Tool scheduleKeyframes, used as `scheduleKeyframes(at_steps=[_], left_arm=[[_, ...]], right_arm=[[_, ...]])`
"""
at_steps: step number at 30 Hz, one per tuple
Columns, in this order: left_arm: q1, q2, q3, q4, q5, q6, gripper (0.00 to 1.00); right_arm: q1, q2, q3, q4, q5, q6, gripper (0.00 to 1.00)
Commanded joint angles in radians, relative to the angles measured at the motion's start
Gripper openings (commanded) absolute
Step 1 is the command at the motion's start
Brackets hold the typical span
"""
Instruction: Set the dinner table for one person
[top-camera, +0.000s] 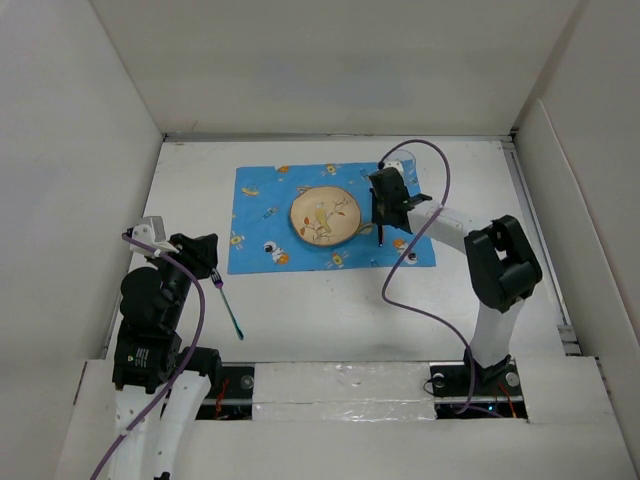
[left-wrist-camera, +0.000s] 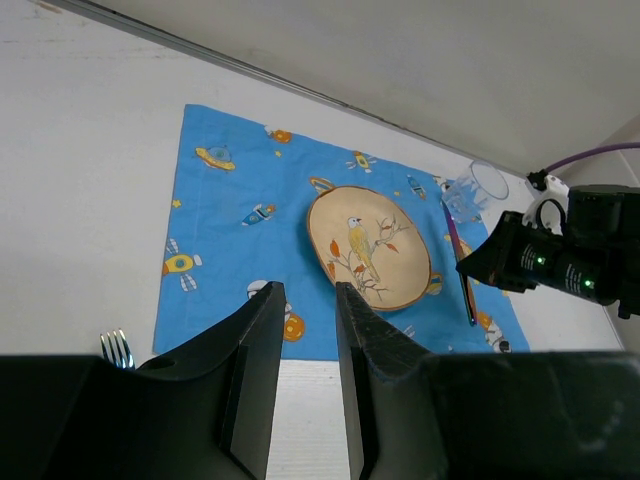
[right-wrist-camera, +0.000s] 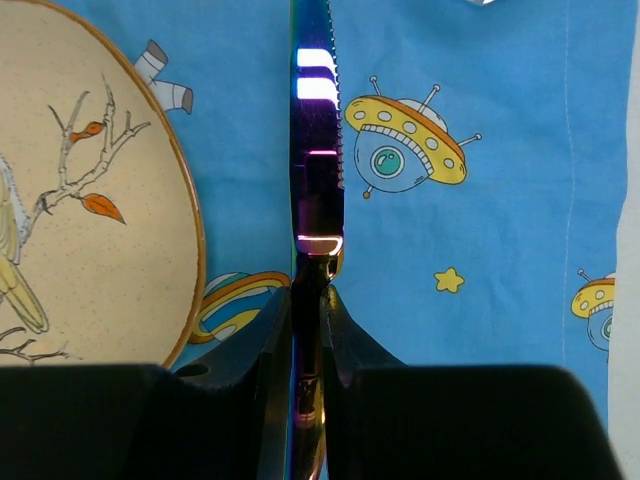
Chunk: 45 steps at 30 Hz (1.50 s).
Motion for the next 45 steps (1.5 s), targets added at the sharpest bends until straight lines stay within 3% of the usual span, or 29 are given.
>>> scheduleKeyframes(at_steps=[1, 19, 21, 22, 29, 34, 36, 37, 39, 40, 43, 45], left_arm=[[-0.004, -0.001, 0.003, 0.033, 0.003, 0.000, 0.25], [-0.004, 0.011, -0.001, 0.037, -0.002, -0.002, 0.25], [-0.004, 0.014, -0.001, 0.037, -0.005, -0.003, 0.25], [-0.004, 0.015, -0.001, 0.037, 0.001, -0.002, 0.27], [-0.004, 0.040, -0.006, 0.045, 0.001, -0.002, 0.35], [-0.004, 0.152, 0.003, 0.034, 0.003, -0.008, 0.35], [-0.004, 0.248, 0.028, 0.012, 0.020, -0.037, 0.34], [-0.004, 0.290, 0.045, -0.037, 0.017, -0.055, 0.31], [-0.004, 0.388, 0.097, -0.093, -0.005, -0.090, 0.30], [-0.004, 0.434, 0.109, -0.135, -0.008, -0.097, 0.30], [-0.004, 0.480, 0.135, -0.197, -0.026, -0.114, 0.32], [-0.004, 0.509, 0.146, -0.238, -0.033, -0.124, 0.34]], right_arm=[[-0.028, 0.005, 0.062, 0.025, -0.029, -0.038, 0.00], [-0.047, 0.121, 0.110, 0.017, -0.060, -0.078, 0.01], [-0.047, 0.120, 0.105, 0.017, -0.054, -0.069, 0.13], [-0.047, 0.115, 0.093, 0.023, -0.054, -0.063, 0.29], [-0.038, 0.008, 0.073, 0.014, -0.057, -0.057, 0.48], [-0.015, -0.229, 0.001, 0.028, -0.071, -0.051, 0.54], [0.016, -0.325, -0.100, 0.072, -0.074, -0.044, 0.51], [0.028, -0.427, -0.140, 0.085, -0.075, -0.026, 0.35], [0.073, -0.536, -0.290, 0.164, -0.100, -0.017, 0.23], [0.088, -0.587, -0.335, 0.181, -0.113, -0.014, 0.13], [0.156, -0.767, -0.476, 0.194, -0.138, 0.005, 0.03], [0.180, -0.869, -0.537, 0.218, -0.143, 0.000, 0.03]])
